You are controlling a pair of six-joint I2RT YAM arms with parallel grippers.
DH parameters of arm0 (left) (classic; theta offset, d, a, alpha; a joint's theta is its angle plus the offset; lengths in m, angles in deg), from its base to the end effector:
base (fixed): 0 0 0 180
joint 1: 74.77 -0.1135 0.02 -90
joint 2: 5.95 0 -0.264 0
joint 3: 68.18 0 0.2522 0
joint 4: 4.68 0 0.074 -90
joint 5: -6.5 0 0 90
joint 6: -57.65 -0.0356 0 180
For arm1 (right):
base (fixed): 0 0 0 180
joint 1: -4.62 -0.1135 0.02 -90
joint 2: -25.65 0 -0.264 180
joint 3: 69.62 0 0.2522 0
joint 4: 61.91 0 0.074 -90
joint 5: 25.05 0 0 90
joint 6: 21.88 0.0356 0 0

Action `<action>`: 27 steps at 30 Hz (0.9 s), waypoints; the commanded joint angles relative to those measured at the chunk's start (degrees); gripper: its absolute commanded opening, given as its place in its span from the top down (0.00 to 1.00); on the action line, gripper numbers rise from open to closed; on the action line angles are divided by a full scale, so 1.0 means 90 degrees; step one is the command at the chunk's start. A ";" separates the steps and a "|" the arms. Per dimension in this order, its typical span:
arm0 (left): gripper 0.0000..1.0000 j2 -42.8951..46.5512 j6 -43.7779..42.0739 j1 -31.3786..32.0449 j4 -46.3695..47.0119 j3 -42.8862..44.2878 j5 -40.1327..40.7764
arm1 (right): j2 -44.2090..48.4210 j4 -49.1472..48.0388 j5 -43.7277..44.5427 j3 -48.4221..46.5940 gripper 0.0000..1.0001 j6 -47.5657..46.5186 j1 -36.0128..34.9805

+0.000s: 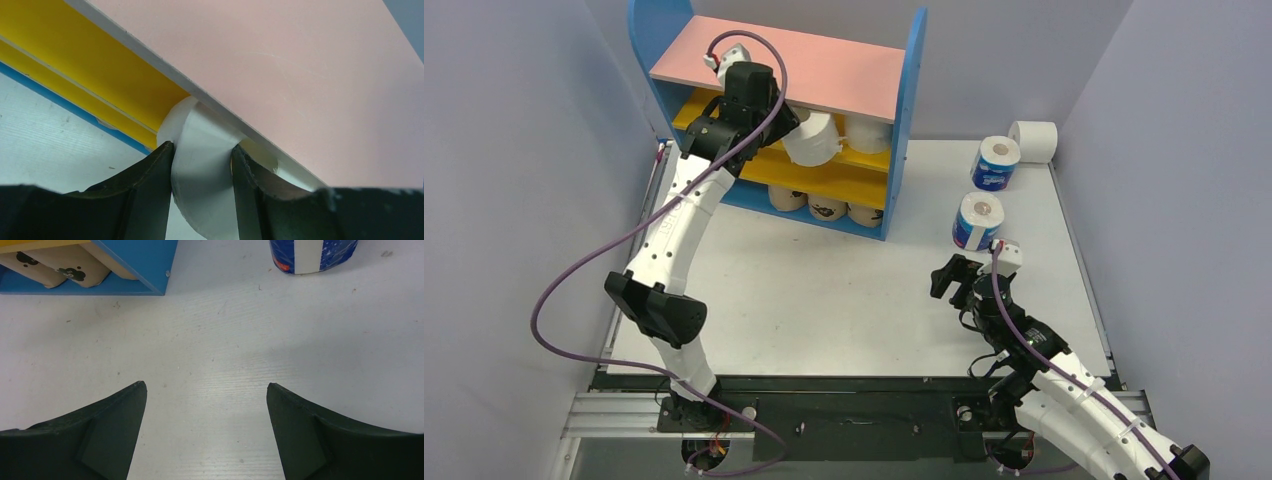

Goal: Place and organize the paper towels onto the shelf
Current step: Place the paper towel on the shelf.

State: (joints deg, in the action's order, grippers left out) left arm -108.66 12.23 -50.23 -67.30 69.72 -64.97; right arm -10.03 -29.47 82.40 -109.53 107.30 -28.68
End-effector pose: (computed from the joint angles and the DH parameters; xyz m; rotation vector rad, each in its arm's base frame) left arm 0.3502 -0.1475 0.4667 -0.5540 1.9734 -0.4291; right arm 0.1331 0.0746 0.2350 0.2951 2.0511 0.4745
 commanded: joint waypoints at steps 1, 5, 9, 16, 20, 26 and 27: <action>0.61 -0.0187 0.0226 -0.0031 0.0722 0.0293 -0.0313 | -0.0038 -0.0078 0.0021 -0.0255 0.15 -0.0110 0.0068; 0.54 -0.0160 0.0209 -0.0031 0.0742 0.0248 -0.0347 | -0.0080 -0.0082 0.0001 -0.0257 0.15 -0.0113 0.0095; 0.50 -0.0056 0.0187 -0.0031 0.0838 0.0100 -0.0364 | -0.0104 -0.0076 -0.0020 -0.0266 0.15 -0.0110 0.0111; 0.45 0.0095 0.0159 -0.0031 0.0966 -0.0119 -0.0366 | -0.0109 -0.0077 -0.0044 -0.0260 0.15 -0.0108 0.0132; 0.43 0.0180 0.0153 -0.0031 0.1006 -0.0193 -0.0376 | -0.0108 -0.0081 -0.0053 -0.0268 0.15 -0.0108 0.0137; 0.42 0.0325 0.0149 -0.0031 0.1112 -0.0336 -0.0390 | -0.0107 -0.0078 -0.0077 -0.0272 0.15 -0.0113 0.0142; 0.41 0.0342 0.0153 -0.0031 0.1125 -0.0363 -0.0401 | -0.0110 -0.0076 -0.0075 -0.0275 0.15 -0.0114 0.0152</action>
State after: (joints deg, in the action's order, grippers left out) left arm -108.05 13.10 -50.50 -63.80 66.90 -67.49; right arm -10.88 -29.45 81.96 -109.53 107.10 -27.91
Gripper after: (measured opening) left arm 0.580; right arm 0.851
